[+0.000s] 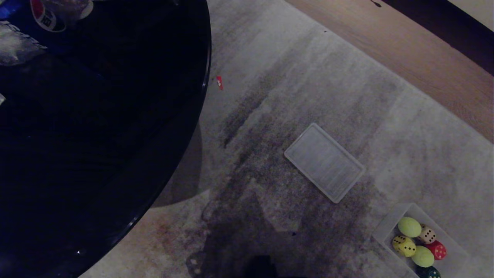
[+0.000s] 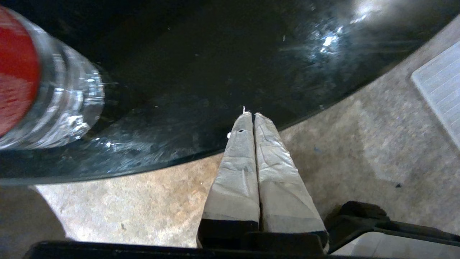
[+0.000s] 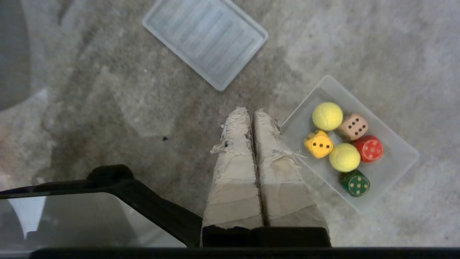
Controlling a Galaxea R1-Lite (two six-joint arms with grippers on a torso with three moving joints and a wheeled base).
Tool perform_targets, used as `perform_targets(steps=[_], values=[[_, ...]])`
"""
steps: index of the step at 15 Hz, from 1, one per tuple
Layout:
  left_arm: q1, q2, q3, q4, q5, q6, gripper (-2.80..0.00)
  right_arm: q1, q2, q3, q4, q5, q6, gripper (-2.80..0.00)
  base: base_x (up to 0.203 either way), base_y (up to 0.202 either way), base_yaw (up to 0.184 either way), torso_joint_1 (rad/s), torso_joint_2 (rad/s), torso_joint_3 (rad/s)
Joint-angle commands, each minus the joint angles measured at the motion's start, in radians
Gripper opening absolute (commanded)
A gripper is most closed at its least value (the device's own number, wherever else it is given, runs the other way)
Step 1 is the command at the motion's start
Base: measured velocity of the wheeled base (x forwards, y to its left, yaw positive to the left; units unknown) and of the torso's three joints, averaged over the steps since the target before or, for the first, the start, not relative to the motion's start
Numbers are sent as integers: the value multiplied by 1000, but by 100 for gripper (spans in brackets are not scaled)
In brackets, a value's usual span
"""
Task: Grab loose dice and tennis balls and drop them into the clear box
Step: Close the lid
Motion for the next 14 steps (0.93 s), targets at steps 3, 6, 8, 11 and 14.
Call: perform_targets(steps=[3, 6, 8, 11, 14], values=[[0, 1, 2, 0, 1, -2, -280, 0, 1, 1, 1, 0, 1, -280, 0, 0, 0, 1, 3, -194], [0, 1, 2, 0, 1, -2, -280, 0, 1, 1, 1, 0, 1, -280, 0, 0, 0, 5, 4, -194], [0, 1, 2, 0, 1, -2, -280, 0, 1, 0, 1, 0, 1, -280, 0, 0, 0, 0, 6, -197], [0, 1, 2, 0, 1, -1, -280, 0, 1, 1, 1, 0, 1, -280, 0, 0, 0, 8, 2, -158], [0, 1, 2, 0, 1, -2, -280, 0, 1, 1, 1, 0, 1, -280, 0, 0, 0, 0, 1, -29]])
